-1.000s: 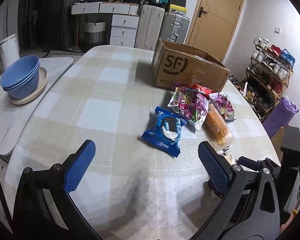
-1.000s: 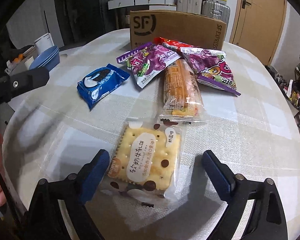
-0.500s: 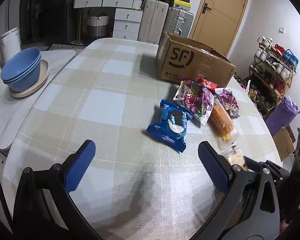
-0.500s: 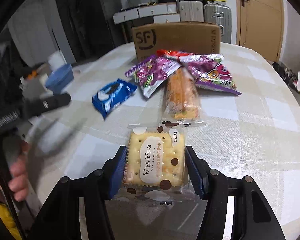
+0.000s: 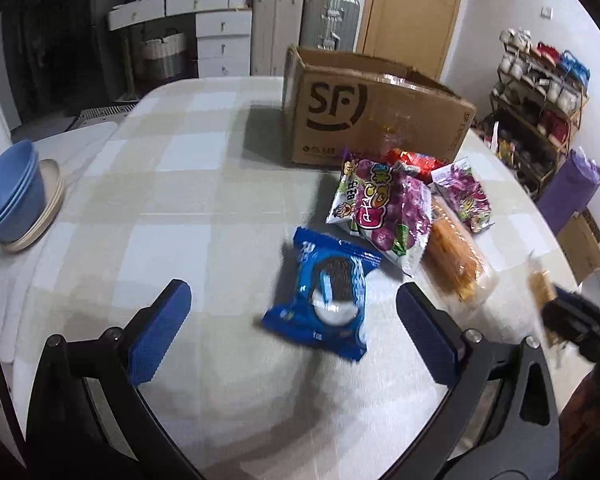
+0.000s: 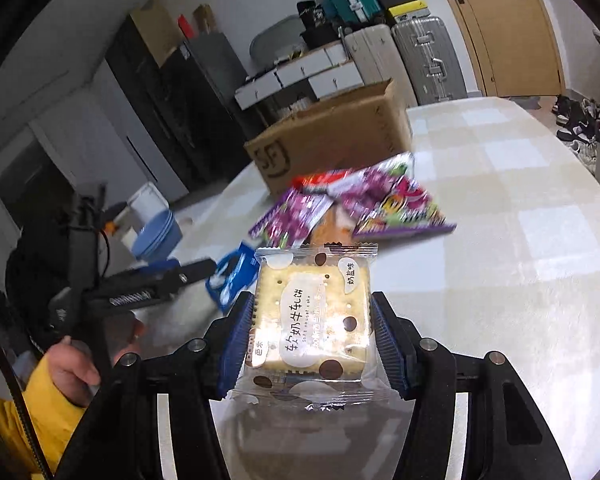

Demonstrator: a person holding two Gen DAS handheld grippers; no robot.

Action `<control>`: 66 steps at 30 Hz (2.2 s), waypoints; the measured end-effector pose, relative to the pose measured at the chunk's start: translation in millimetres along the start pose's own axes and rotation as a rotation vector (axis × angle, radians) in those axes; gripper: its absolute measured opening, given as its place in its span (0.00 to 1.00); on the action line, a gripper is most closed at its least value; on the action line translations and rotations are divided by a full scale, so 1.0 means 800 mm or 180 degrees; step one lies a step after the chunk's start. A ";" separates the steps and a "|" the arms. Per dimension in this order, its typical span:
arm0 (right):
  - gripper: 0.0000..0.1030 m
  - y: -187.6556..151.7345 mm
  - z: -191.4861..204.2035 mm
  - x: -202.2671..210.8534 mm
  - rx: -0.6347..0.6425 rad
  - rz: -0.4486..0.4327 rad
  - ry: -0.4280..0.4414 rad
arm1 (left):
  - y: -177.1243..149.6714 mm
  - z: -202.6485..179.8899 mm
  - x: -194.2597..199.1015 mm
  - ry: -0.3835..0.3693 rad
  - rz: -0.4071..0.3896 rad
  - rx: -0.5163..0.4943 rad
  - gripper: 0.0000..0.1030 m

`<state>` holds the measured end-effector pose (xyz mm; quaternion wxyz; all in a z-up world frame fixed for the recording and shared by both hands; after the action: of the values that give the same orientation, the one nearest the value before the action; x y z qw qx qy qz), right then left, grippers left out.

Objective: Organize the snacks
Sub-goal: 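Grasp the cracker biscuit pack with the right gripper while the left grasps the blue Oreo pack, then lift and carry the cracker pack and Oreo pack over the cardboard box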

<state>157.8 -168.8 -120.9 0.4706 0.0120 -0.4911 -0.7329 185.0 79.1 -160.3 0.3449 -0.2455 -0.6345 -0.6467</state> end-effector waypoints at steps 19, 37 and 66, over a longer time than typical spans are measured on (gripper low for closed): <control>0.57 0.018 -0.050 0.007 -0.0384 -0.0430 0.0410 | 0.018 -0.033 -0.072 0.0014 0.0291 -0.0349 0.40; 0.57 0.017 -0.036 0.016 -0.0225 -0.0505 0.0151 | 0.012 -0.039 0.020 -0.0007 -0.0019 -0.0280 0.40; 0.57 0.044 0.121 0.113 0.0675 -0.0583 -0.0303 | 0.019 -0.046 0.240 -0.0514 -0.0774 -0.0143 0.40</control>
<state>84.8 -166.4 -4.9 0.3740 0.0716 -0.5844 -0.7166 77.7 17.1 -8.2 0.2062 -0.2257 -0.6706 -0.6759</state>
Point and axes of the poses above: each gripper's, at about its wrist camera, not at the fingertips, and x roughly against the way its jaws point, z to its left, y to its top, the point moved 1 cm from there along -x, roughly the way its jaws point, and after that the axes turned 11 degrees about y, right-handed, at the moved point
